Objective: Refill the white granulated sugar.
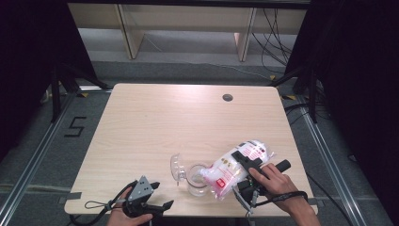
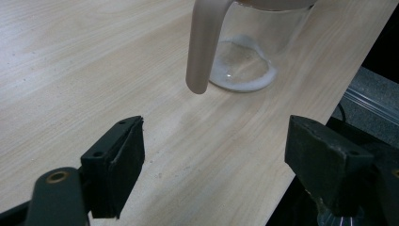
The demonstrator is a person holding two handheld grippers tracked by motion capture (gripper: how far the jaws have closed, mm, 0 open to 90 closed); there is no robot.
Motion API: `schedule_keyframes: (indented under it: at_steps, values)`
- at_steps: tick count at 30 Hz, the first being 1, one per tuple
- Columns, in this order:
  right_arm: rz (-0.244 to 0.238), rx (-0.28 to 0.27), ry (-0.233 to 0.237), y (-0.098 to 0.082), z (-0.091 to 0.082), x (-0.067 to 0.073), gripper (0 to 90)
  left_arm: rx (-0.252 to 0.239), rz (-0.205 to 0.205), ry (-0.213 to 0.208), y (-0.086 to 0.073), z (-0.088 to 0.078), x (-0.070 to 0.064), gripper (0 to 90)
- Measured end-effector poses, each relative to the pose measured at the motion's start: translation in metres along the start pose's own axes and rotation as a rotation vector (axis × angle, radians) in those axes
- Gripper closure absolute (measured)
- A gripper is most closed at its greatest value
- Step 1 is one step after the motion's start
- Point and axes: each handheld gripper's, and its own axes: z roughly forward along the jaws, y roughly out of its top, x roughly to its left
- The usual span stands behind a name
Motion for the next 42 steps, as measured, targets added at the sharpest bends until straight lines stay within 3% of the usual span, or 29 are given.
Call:
schedule_keyframes:
  at_steps: [3, 4, 7, 10, 11, 12, 14, 25, 30, 31, 33, 34, 37, 39, 40, 42]
  values:
    - [0.019, 0.010, 0.003, -0.0007, -0.0014, 0.0011, 50.9, 0.024, 0.018, 0.013, 0.0003, -0.0016, 0.0015, 20.2]
    - [-0.005, -0.005, -0.004, -0.0005, -0.0006, -0.0013, 50.9, 0.024, 0.018, 0.014, 0.0002, -0.0017, 0.0014, 20.2]
    - [-0.014, -0.011, -0.010, -0.0002, -0.0008, -0.0022, 50.9, 0.030, 0.034, 0.018, 0.0006, -0.0030, 0.0012, 20.2]
    - [-0.001, -0.009, 0.004, 0.0002, -0.0009, -0.0021, 50.9, 0.012, 0.010, 0.008, 0.0000, -0.0019, 0.0000, 20.2]
    - [0.024, 0.010, 0.008, 0.0006, -0.0025, -0.0004, 50.9, 0.016, 0.014, 0.009, 0.0001, -0.0022, 0.0004, 20.2]
    - [0.015, 0.005, 0.007, 0.0009, -0.0022, -0.0007, 51.0, 0.015, 0.014, 0.009, 0.0001, -0.0022, 0.0003, 20.2]
    - [0.011, 0.012, 0.008, 0.0014, -0.0023, -0.0002, 51.0, 0.024, 0.054, 0.006, 0.0006, -0.0031, 0.0024, 20.2]
    - [0.011, 0.009, 0.004, 0.0007, -0.0033, -0.0016, 51.0, 0.025, 0.052, 0.008, 0.0004, -0.0035, 0.0022, 20.2]
    - [-0.015, -0.020, -0.008, 0.0016, -0.0017, -0.0046, 51.1, 0.007, 0.008, 0.010, -0.0010, -0.0029, -0.0009, 20.2]
    - [-0.015, -0.020, -0.008, 0.0016, -0.0017, -0.0046, 51.1, 0.007, 0.023, 0.009, -0.0008, -0.0033, -0.0002, 20.2]
    - [-0.017, -0.017, -0.010, 0.0019, -0.0019, -0.0052, 51.1, 0.037, 0.088, 0.027, 0.0005, -0.0060, 0.0046, 20.2]
    - [-0.018, -0.017, -0.011, 0.0018, -0.0020, -0.0055, 51.1, 0.005, 0.008, 0.012, -0.0017, -0.0038, -0.0006, 20.2]
    - [-0.022, -0.014, -0.011, 0.0007, -0.0029, -0.0064, 51.1, 0.024, 0.020, 0.023, -0.0015, -0.0050, 0.0010, 20.2]
    - [0.001, -0.009, -0.008, -0.0005, -0.0035, -0.0049, 51.1, 0.007, 0.000, 0.013, -0.0017, -0.0038, -0.0008, 20.2]
    - [-0.013, -0.011, -0.015, -0.0007, -0.0036, -0.0063, 51.2, 0.011, 0.030, 0.012, -0.0011, -0.0041, 0.0011, 20.2]
    - [-0.014, -0.010, -0.015, -0.0017, -0.0034, -0.0059, 51.2, 0.005, 0.000, 0.015, -0.0019, -0.0034, -0.0007, 20.2]
